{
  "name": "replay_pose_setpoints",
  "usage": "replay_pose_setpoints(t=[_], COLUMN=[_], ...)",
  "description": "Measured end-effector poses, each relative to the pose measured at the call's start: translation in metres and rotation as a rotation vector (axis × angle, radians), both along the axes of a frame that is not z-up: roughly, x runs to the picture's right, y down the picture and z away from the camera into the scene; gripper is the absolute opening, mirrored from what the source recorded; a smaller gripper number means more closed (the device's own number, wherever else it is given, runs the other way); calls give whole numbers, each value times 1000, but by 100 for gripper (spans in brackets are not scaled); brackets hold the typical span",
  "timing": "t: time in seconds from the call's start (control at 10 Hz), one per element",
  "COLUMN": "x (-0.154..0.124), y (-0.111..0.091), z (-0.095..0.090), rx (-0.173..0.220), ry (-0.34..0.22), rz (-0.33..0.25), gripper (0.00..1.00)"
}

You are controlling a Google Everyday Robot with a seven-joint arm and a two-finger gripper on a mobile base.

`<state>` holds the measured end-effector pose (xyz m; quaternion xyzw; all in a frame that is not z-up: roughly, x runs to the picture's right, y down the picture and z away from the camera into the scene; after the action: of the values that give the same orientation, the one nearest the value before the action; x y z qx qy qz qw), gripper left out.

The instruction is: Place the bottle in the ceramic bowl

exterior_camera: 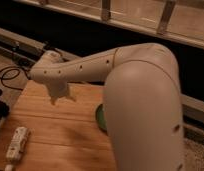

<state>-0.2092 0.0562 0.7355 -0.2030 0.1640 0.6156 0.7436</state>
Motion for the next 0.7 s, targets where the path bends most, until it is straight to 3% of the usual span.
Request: replay_pose_setpoints(t=[0.3, 0.7], x=[-57, -52], y=[0, 1], z=[2, 5], rx=[16, 4], ry=[-51, -51], rz=[-53, -43], gripper=[65, 65])
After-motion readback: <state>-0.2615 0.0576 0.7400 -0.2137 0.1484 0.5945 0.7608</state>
